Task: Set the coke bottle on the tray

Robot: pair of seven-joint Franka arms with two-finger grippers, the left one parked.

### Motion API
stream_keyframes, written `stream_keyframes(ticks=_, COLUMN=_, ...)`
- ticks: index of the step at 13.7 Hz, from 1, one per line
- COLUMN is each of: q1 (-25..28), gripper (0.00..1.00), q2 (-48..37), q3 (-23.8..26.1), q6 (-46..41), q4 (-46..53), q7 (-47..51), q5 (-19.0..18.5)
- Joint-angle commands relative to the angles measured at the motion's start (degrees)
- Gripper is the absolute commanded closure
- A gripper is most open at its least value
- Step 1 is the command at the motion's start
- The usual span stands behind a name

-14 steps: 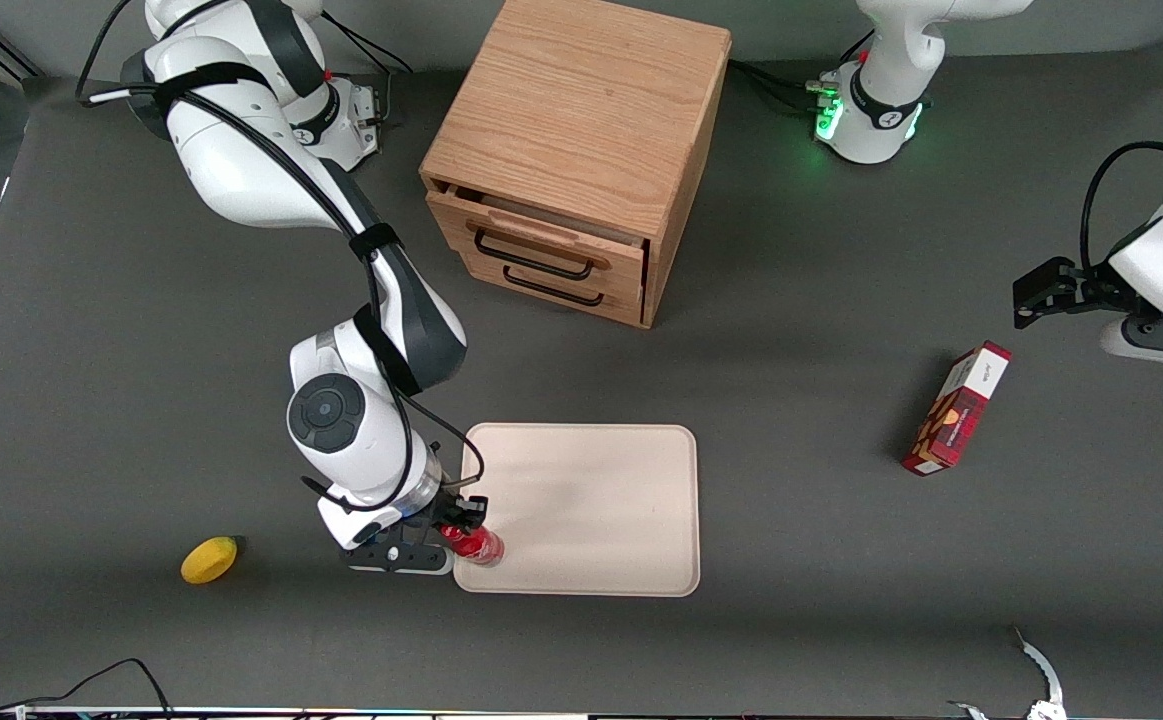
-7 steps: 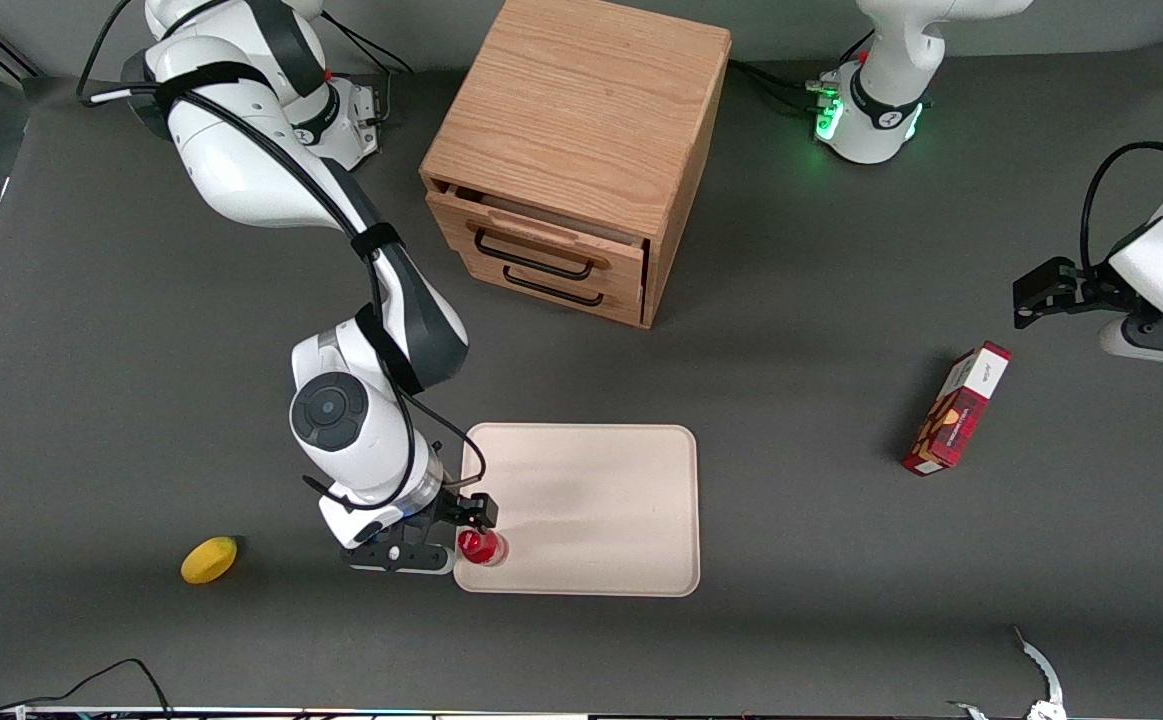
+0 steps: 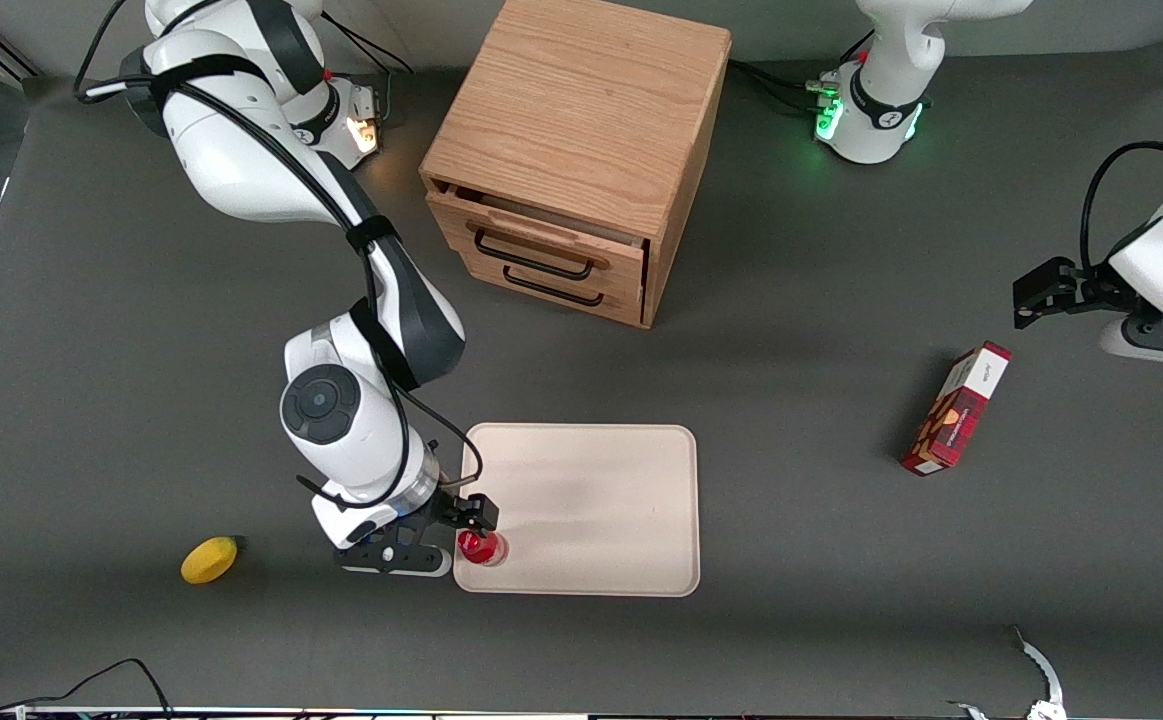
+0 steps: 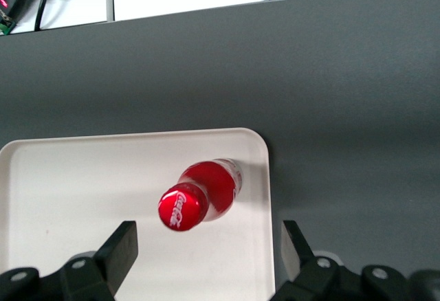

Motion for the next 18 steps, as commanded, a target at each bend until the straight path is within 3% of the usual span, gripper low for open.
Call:
stream_keyframes(ticks=1, q1=0.09, gripper=0.00, q2=-4.85, q3=-0.37, q6=-5.67, q4=-1.15, q7=1.60, q5=-0.86)
stream_keyframes(ticks=5, q1=-1.40, gripper=0.00, q2=-14.60, q3=-0.28, q6=-11.85, q4=-7.99, q7=0.71, q5=-0.86)
stream_keyframes(ticks=11, q1=-8.77, gripper=0.00, q2=-28.93, q3=0.25, q6=-19.32, q4=-18.54, q7=-3.76, q5=-0.68)
stream_keyframes(ticks=18, q1=-17.74, gripper=0.00, q2=-38.61, q3=0.25, q6=-32.85, q4=-20.32, q7=-19.40, q5=-0.33)
